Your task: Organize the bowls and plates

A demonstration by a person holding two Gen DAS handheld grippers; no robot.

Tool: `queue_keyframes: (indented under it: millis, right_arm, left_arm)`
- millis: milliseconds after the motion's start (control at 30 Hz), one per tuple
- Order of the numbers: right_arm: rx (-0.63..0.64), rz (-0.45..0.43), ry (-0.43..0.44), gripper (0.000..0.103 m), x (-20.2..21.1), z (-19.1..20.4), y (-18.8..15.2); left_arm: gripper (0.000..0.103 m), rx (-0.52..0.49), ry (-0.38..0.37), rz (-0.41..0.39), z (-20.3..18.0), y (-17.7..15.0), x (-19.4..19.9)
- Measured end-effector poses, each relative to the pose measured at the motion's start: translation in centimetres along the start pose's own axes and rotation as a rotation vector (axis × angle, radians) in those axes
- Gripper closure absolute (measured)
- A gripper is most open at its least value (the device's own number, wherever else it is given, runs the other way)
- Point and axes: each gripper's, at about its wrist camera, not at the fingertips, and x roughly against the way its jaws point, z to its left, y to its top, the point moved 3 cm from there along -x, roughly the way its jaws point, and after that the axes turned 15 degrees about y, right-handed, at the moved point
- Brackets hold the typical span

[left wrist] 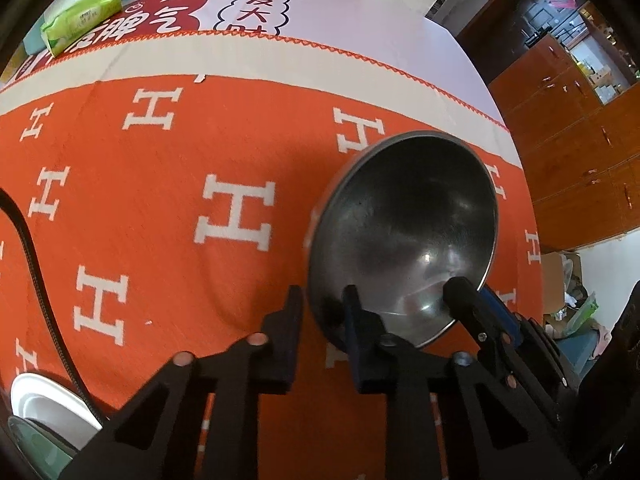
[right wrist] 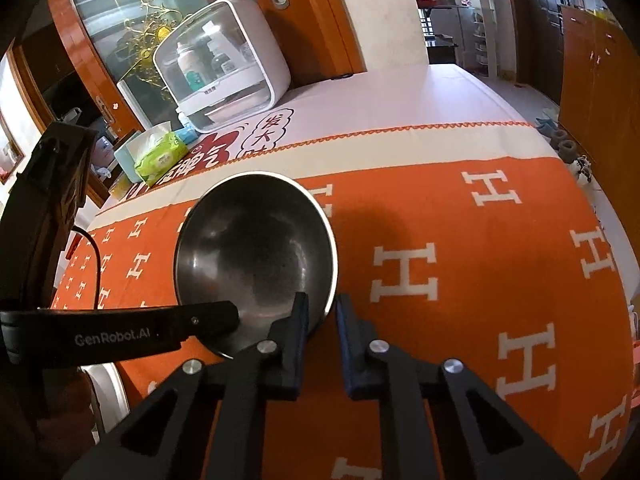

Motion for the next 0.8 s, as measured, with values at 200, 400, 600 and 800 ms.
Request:
queue_keyframes:
  millis: [200,400,600,800]
  right_arm:
    - [-0.007,0.013,-0.002,0.091,0.3,0.2,-0.2]
    - [-0.008,0.021,-0.001,0.092,0.8,0.6,-0.4]
    - [0.011,0.028,0.012,0.092,1.7,1.5,-0.9]
    - [0.048,0.034,0.027,0.092,2.9,3.0,-1.5]
  left_arm:
    - [0.091,0.009,-0.009,0.019,-0.1,-0.5,0.3]
    - [0.09,0.003,-0.014,0.044,-0.3,-1.5,0.7]
    - [0.09,0.022,-0.034,0.054,0.0,-3.0,1.5]
    - [0.089,0.034,-0.04,0.034,0.5,-4.5,3.2]
